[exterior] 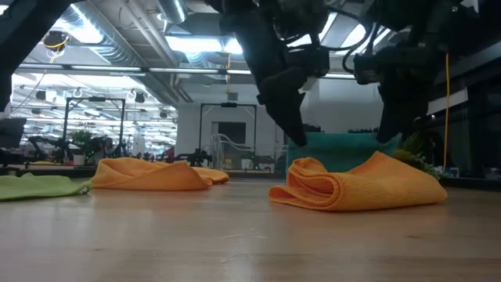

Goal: Fold microfiber towels
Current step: Stack the blue microfiber cloth on top of the bottom orange microfiber cloth

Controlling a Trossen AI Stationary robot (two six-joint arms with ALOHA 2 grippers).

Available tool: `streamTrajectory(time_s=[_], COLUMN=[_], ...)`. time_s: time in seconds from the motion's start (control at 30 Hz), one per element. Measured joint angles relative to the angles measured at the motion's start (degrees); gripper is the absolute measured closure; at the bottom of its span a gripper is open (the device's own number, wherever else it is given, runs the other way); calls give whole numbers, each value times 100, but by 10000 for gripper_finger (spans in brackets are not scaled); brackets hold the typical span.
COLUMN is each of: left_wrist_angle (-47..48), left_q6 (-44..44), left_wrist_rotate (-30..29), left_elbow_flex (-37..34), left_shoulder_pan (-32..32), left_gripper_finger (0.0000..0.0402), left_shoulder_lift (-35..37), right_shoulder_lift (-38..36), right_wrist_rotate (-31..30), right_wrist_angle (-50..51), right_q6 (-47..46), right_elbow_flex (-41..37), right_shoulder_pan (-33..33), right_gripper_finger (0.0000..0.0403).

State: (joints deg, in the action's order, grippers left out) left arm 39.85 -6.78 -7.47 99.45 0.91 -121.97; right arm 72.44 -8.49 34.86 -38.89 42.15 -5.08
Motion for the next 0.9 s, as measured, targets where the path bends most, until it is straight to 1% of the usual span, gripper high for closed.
streamTrajectory(time_s=[0.07,0.23,0.37,0.43,0.6,0.7,0.77,0.83,0.9], left_wrist_angle=[-8,-61,1,53,104,137,339,282,496], left_q6=[20,96,473,577,643,666,668,711,859], left_wrist_rotate=[220,399,981,1132,993,528,187,88,71], left_elbow_flex=[1,3,4,5,3,79,153,270,299], left_shoulder_pan=[110,340,432,365,80,-110,-223,-297,-369], left_gripper_finger=[401,401,401,401,401,401,401,401,402], left_shoulder_lift=[0,0,2,4,69,206,294,315,407], right_shoulder_lift=[0,0,-2,-2,-4,-4,-10,-11,-11], right_wrist_rotate=[-4,4,448,561,606,610,553,529,515], right_wrist_angle=[10,-21,-134,-158,-247,-224,-218,-233,-195], right_q6=[-4,-130,-174,-289,-425,-412,-284,-154,-50], right_elbow_flex=[0,0,2,2,19,153,288,442,622], right_shoulder_pan=[29,66,74,69,69,61,51,32,-4], right_gripper_finger=[399,400,400,400,400,399,399,399,399])
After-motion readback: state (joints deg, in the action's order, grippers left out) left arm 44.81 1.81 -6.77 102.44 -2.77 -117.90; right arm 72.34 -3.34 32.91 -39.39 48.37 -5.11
